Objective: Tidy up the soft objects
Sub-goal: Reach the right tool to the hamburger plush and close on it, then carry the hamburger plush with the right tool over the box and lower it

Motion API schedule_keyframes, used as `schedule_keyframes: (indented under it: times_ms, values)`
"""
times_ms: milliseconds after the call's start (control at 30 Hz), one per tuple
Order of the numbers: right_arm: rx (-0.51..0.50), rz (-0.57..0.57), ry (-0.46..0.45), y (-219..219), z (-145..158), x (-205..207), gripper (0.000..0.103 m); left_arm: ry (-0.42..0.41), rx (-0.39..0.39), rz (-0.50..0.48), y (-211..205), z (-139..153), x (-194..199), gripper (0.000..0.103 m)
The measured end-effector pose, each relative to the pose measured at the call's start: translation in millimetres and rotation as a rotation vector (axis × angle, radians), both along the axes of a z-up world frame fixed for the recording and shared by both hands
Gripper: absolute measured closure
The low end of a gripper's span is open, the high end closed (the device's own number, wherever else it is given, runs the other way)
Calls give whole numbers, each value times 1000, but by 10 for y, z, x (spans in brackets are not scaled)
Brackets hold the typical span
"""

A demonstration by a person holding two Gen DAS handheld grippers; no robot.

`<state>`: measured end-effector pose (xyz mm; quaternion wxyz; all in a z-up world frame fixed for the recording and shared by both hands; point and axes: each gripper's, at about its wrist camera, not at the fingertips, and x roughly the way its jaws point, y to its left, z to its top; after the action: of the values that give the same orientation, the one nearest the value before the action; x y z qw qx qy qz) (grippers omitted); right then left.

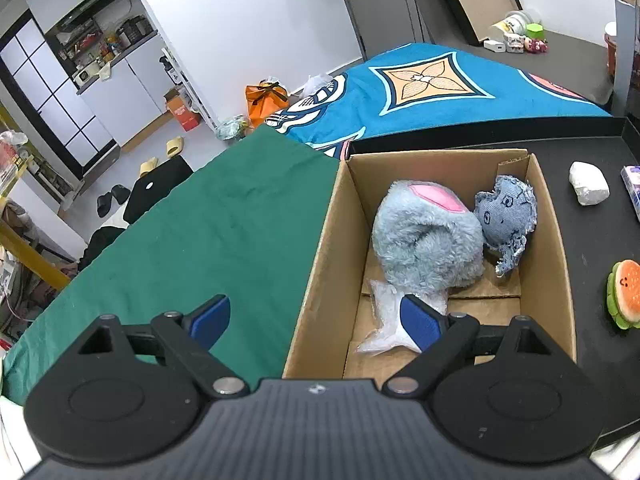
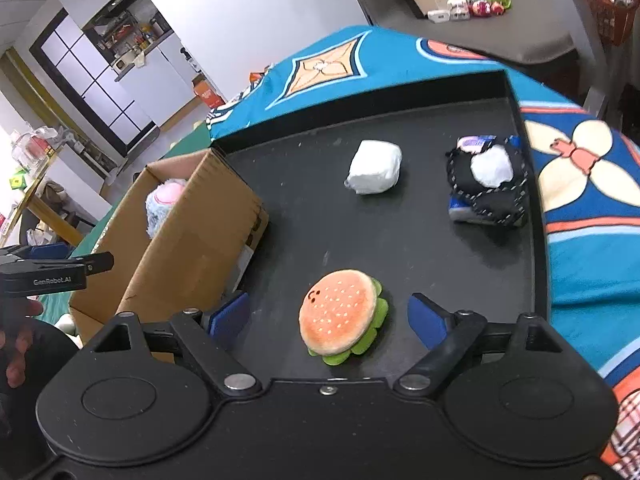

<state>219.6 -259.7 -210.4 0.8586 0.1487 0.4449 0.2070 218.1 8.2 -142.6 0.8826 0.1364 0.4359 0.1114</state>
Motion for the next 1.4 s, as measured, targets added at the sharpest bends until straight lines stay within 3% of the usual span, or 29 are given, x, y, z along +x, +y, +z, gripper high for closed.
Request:
schedule_keyframes:
  times_ms: [200,300,333,467,800,1067,1400]
  values:
    - [-24,-14,24,84,-139,55,26,5,-9,4,19,-9,16,12]
    - [-31,-10,35,127,-210,90,43,3,-10,1,23,-12,14,12]
    - [-41,-4,48,140,-245,99,57,3,-10,0,27,-16,13,12]
    - [-53,0,56,110,-243,65,68,5,-18,2,39,-21,14,12]
    - [-104,-1,64,46,-104,-86,71,-21,-50,4,78,41,-48,12]
    - [-121,-34,31,37,126,-96,71,-26,-67,7,125,56,-63,12]
    - [-152,1,-30,241,476,-25,71,-42,-91,17,169,75,-86,12]
